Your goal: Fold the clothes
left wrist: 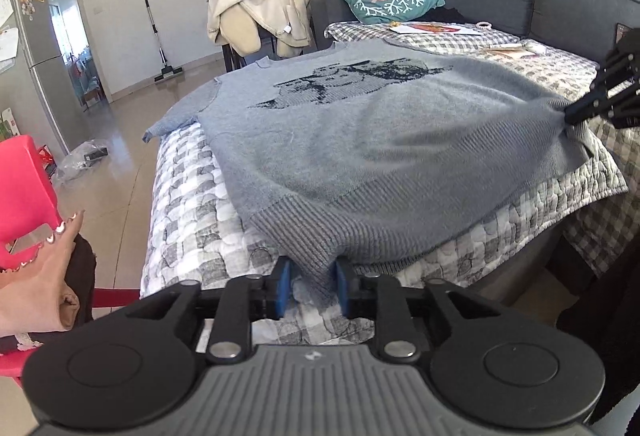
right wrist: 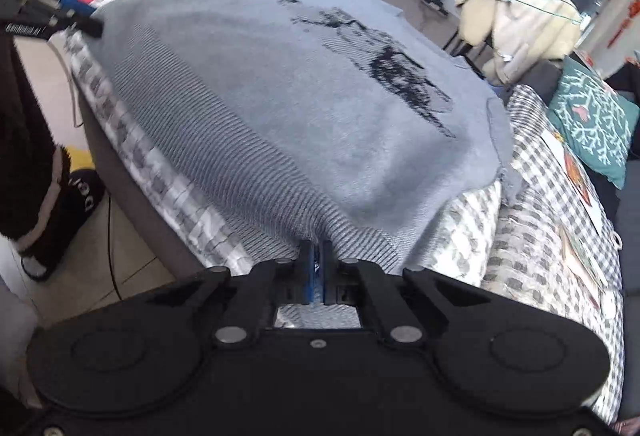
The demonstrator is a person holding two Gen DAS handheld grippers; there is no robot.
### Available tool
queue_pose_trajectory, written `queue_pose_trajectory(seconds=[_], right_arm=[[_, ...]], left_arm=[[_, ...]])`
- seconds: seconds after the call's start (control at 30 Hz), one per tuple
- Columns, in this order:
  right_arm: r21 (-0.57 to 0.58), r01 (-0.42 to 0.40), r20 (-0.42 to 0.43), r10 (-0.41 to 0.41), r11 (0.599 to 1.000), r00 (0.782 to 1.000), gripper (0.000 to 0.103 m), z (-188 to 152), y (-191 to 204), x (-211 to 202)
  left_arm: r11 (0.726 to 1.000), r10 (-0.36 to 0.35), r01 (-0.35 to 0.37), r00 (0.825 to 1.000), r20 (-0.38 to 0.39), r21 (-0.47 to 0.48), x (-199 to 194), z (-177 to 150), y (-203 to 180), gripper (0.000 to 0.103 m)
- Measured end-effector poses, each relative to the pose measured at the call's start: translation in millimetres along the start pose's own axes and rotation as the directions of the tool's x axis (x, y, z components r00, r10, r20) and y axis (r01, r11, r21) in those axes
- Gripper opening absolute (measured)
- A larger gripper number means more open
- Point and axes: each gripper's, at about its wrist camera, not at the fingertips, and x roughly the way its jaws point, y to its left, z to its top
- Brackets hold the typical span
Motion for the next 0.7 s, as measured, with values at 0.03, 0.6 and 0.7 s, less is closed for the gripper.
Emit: queue_pose_trajectory(seconds=[0.03,0.6,0.7], right_arm=[[0.027,0.008,-0.003,-0.008,1.000,1.000,0.003,-0.1,-5.5,-0.5],[0.028,-0.053,-0.132,0.057,0.998,0.990,0.052,-9.8,-7.4,6.8],[0.005,-0.027,-0.196,0.027,1.000,0.980,0.053,-12.0,-4.4,19.5]], left_arm=[[1.000,0.004,-0.004,1.000,-0.001,0.005,0.8,-0.1,-1.0,0.031],[0.995,0.091,-0.089,0.995,-0.035,0.046,0.1,-2.6,-4.8,0.002],[0.988,0.148,-0.148,0.989,-0.020,0.036,-4.6,-0.9,0.3,0.002]])
